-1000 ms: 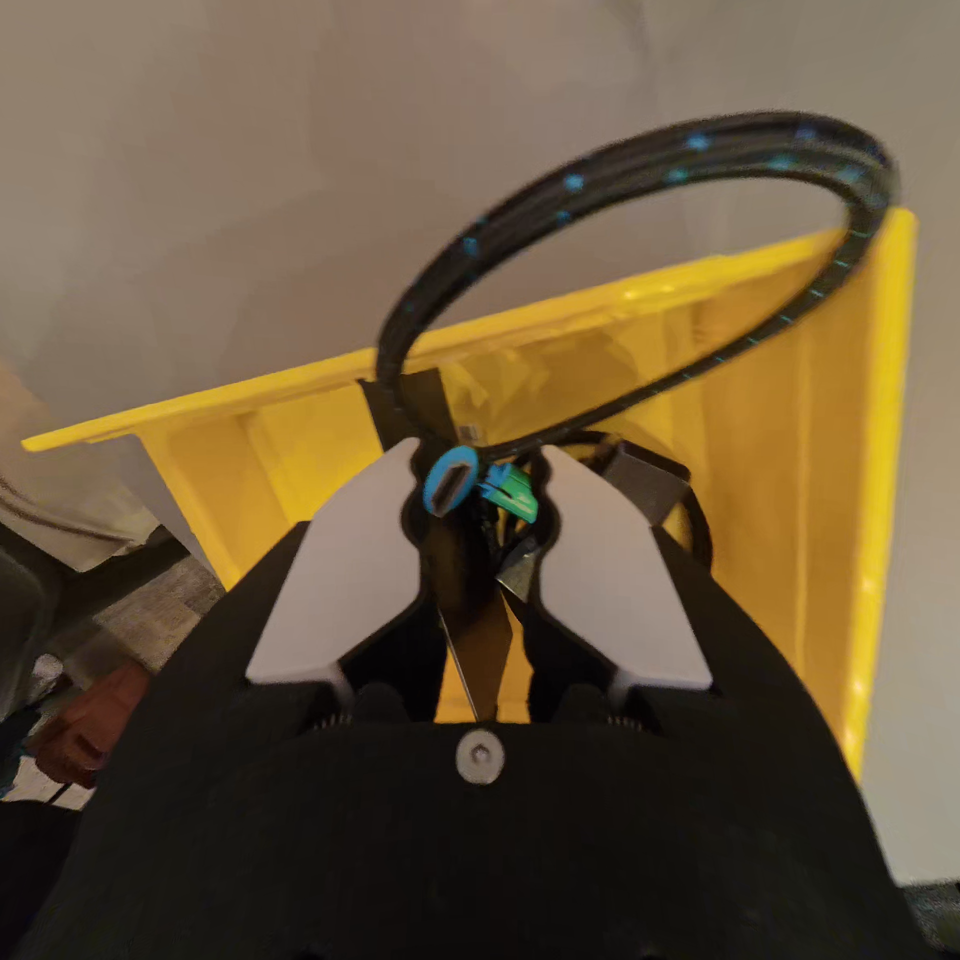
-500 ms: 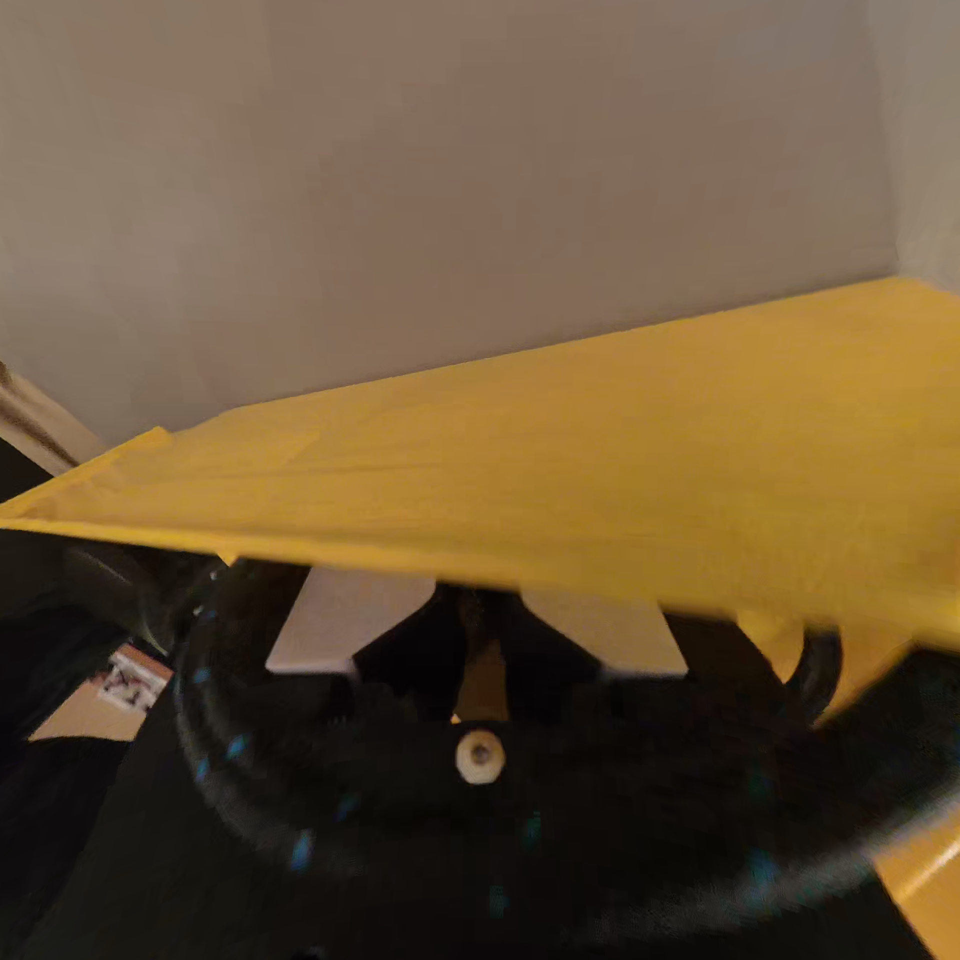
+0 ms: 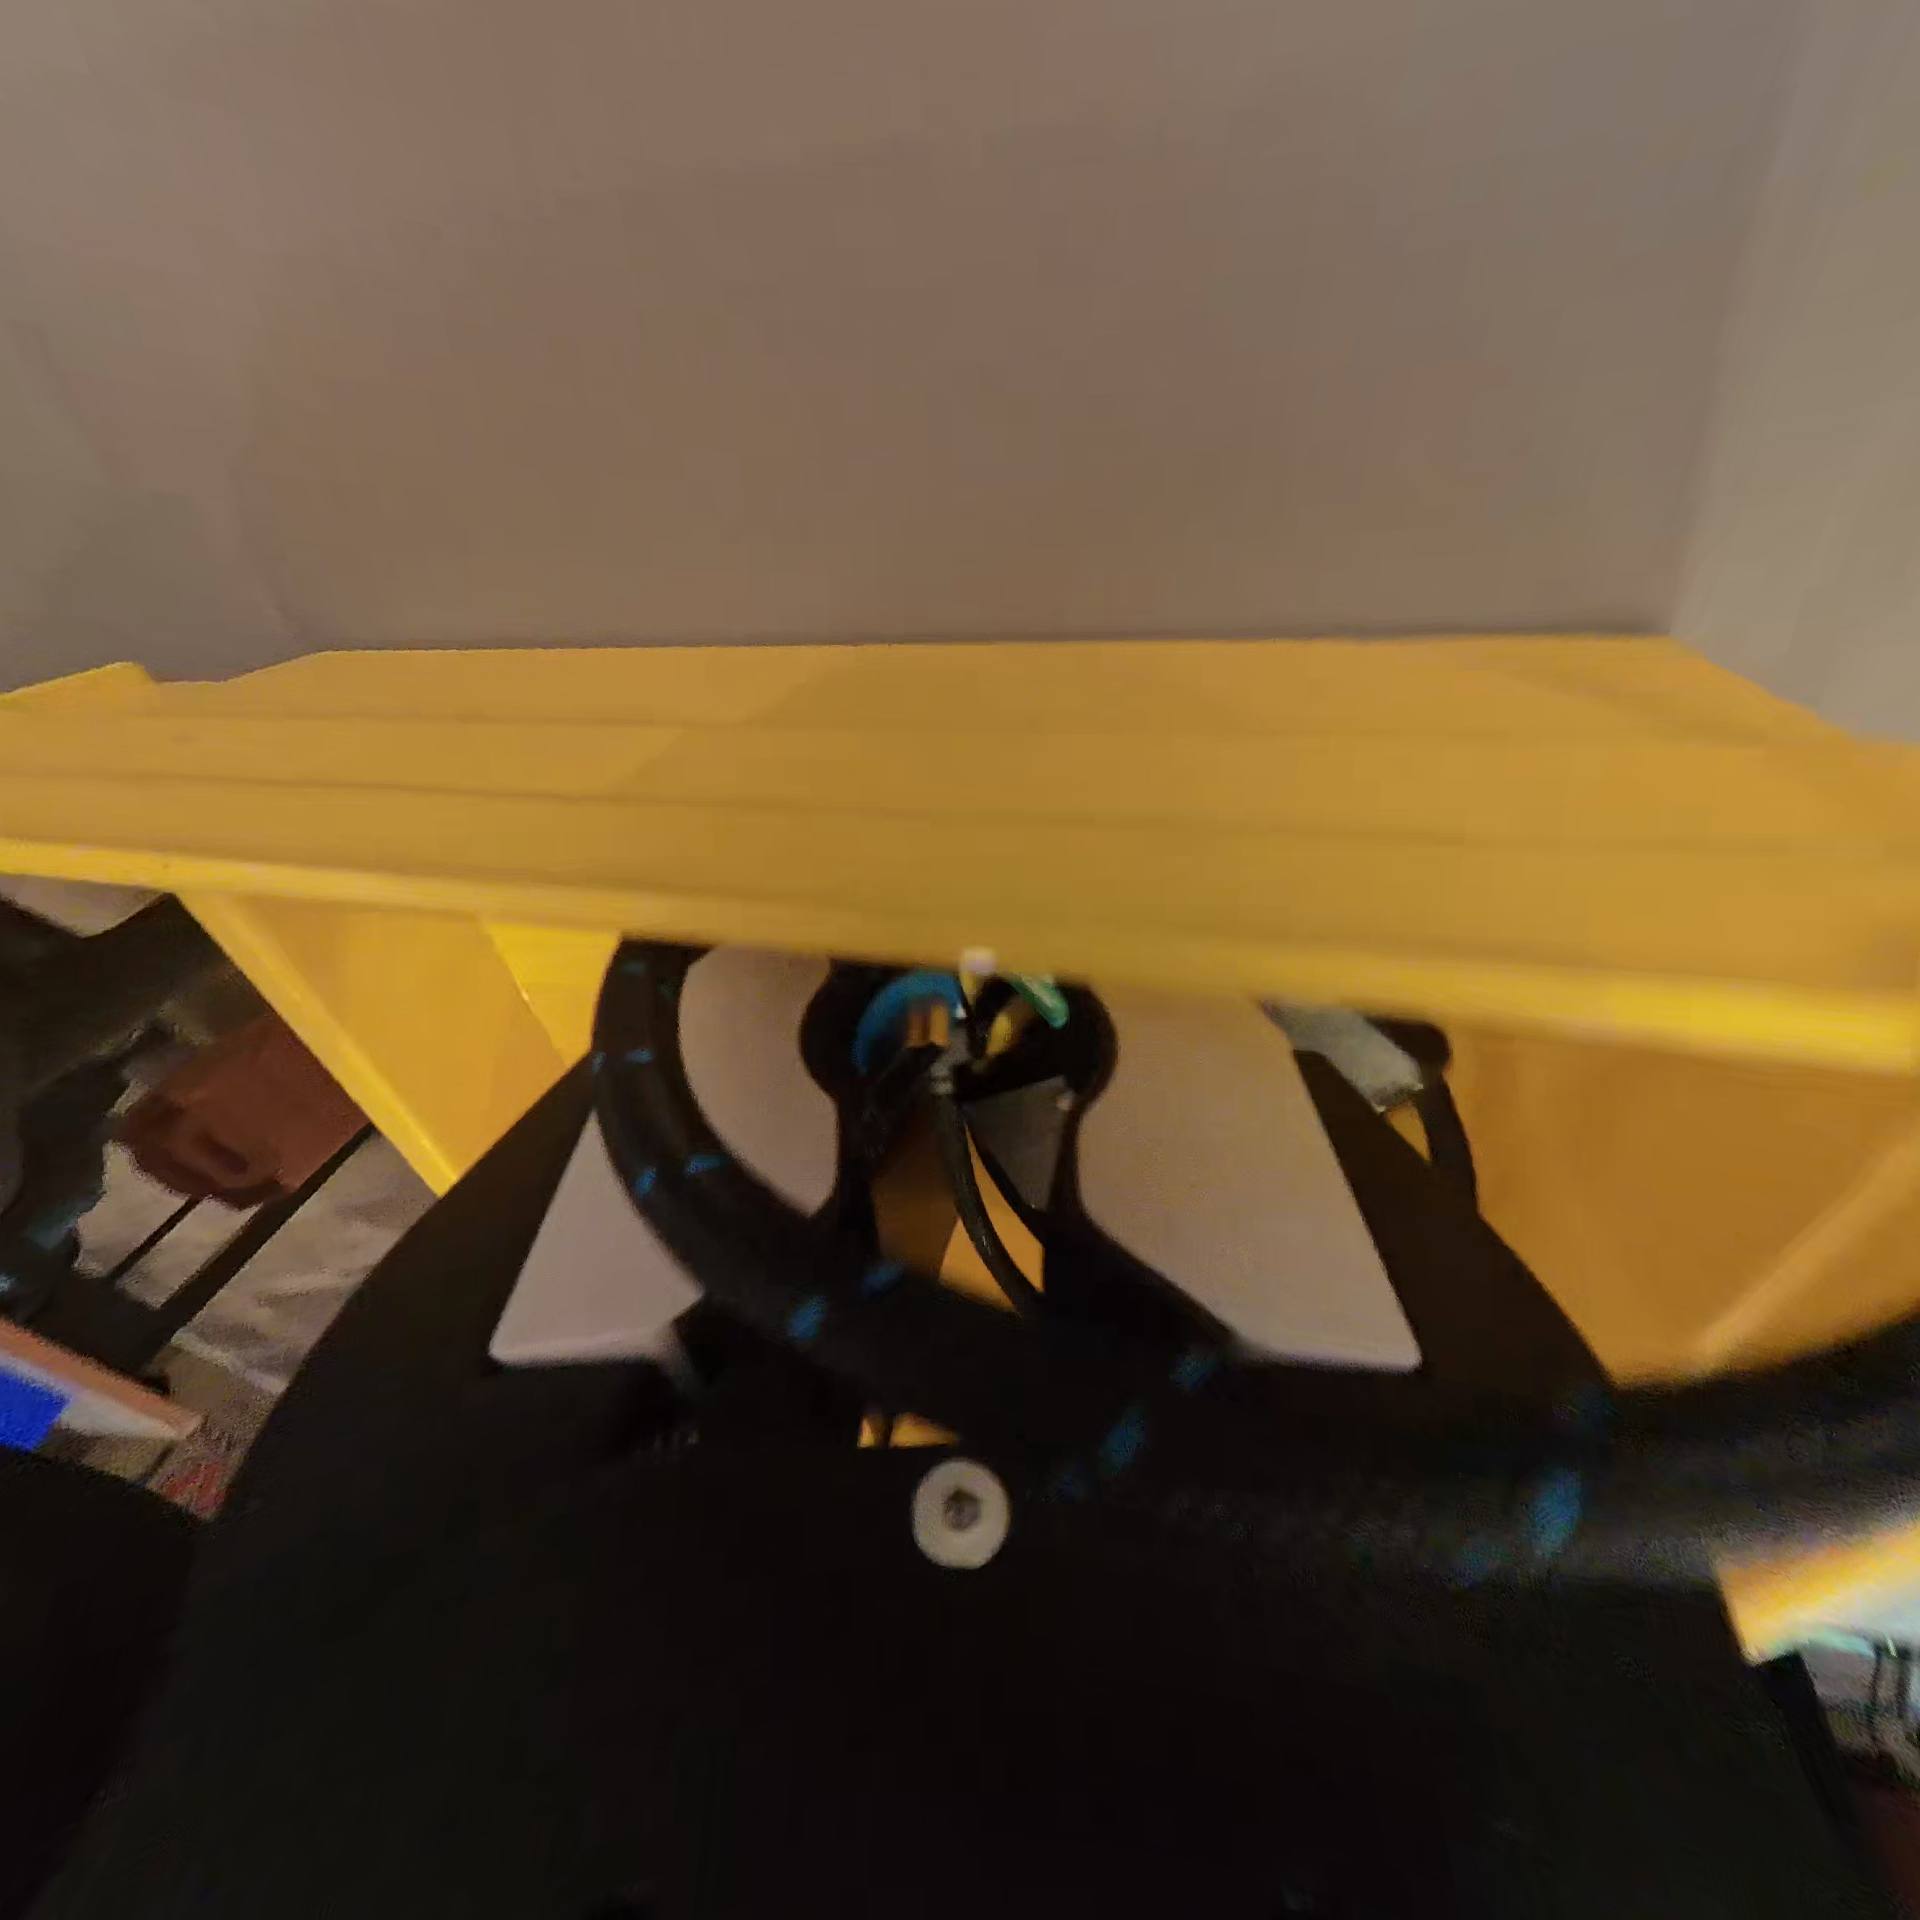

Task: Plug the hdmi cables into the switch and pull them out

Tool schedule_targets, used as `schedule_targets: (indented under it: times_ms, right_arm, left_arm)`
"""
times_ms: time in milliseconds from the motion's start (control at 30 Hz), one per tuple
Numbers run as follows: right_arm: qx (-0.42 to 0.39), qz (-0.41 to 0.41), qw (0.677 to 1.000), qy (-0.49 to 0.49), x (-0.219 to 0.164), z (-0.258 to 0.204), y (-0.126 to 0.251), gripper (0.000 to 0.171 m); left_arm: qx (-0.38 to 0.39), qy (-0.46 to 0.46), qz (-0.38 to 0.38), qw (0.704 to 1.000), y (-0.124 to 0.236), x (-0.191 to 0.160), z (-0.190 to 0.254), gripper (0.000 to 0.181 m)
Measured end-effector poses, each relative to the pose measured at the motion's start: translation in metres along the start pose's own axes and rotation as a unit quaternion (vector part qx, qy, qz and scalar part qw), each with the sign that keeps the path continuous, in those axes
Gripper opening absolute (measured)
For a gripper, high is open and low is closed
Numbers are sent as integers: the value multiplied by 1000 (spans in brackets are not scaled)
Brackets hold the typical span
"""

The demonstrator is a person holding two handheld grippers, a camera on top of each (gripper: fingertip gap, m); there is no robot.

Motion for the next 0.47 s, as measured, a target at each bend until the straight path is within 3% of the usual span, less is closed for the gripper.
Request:
schedule_targets:
  times_ms: [33, 200, 267, 333, 467]
  right_arm:
    - [-21, 2, 1000, -7, -2, -1, 6, 43]
    - [-93, 53, 994, -19, -14, -15, 41, 58]
    - [-114, 78, 990, -33, -19, -21, 51, 52]
    - [-127, 94, 986, -50, -25, -26, 56, 51]
    - [-154, 126, 977, -81, -39, -37, 64, 46]
  left_arm:
    - [-3, -4, -7, 1000, 0, -1, 0, 77]
    - [12, 3, -77, 997, -6, -16, -14, 71]
    - [-1, 12, -138, 990, -12, -29, -20, 65]
    - [-44, 50, -160, 985, -16, -38, -19, 32]
    - [-70, 133, -183, 972, -16, -40, -19, 20]
Point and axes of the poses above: each gripper's, where its closed fingertips meet, y back along the fingers, x out of its top, z = x × y across the jaws, the point moved 9 cm from there along y, back along the fingers, and after that the axes turned 4 degrees about y, right-handed, at the moved point
